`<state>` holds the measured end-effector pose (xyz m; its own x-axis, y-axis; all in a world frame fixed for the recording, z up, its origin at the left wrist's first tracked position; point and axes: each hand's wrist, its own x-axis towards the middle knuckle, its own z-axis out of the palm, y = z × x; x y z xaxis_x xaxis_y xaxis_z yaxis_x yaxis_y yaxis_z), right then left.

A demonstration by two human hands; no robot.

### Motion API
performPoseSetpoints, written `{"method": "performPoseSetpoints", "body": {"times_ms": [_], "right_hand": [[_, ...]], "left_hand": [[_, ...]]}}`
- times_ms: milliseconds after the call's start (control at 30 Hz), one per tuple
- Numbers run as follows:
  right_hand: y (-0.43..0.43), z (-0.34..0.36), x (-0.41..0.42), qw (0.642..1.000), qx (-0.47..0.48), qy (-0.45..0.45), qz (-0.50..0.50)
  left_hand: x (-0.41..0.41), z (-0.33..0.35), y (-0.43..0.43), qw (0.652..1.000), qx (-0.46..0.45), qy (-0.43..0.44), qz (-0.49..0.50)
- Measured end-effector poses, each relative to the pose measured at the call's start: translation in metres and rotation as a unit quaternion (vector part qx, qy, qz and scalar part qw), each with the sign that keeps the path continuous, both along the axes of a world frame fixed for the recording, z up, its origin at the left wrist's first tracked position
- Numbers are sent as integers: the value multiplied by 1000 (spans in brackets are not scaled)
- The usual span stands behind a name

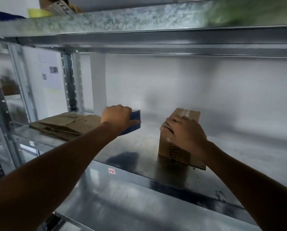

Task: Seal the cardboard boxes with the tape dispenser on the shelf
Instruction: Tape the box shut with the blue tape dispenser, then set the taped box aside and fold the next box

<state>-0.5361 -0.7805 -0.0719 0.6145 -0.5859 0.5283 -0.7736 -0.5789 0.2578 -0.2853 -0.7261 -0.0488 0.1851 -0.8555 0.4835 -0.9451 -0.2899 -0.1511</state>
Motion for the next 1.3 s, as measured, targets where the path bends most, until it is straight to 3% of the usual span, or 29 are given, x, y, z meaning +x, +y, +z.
{"method": "performPoseSetpoints", "body": {"times_ms": [167, 400, 567, 700, 800, 867, 933, 1000, 1100, 1167, 1300], "right_hand": [[-10, 6, -12, 988, 105, -60, 96], [-23, -18, -38, 955, 29, -161, 248], [-37, -35, -40, 913, 27, -294, 281], [-38, -44, -31, 893, 21, -347, 286], [-38, -50, -30, 876, 56, -390, 278], [-38, -55, -29, 863, 64, -420, 274], [-39, -60, -27, 850, 62, -445, 274], [-41, -63, -26, 842, 60, -461, 274], [-45, -67, -25, 836, 60, -473, 272], [-45, -70, -26, 833, 62, -477, 275], [-43, -76, -23, 825, 94, -492, 261]], "left_hand": [[7, -25, 14, 996, -31, 71, 53], [5, -52, 18, 975, -28, 198, 97], [3, -58, 18, 979, -34, 177, 98], [2, -56, 19, 982, -9, 163, 98], [-9, -52, 19, 983, 28, 62, 168], [-26, -46, 13, 987, -22, 17, 157], [-51, -41, 3, 987, -124, 101, 28], [-81, -36, -8, 931, -174, 293, -131], [-121, -35, -17, 819, -135, 497, -252], [-136, -42, -22, 769, -114, 564, -278], [-145, -54, -26, 717, -167, 623, -266]]}}
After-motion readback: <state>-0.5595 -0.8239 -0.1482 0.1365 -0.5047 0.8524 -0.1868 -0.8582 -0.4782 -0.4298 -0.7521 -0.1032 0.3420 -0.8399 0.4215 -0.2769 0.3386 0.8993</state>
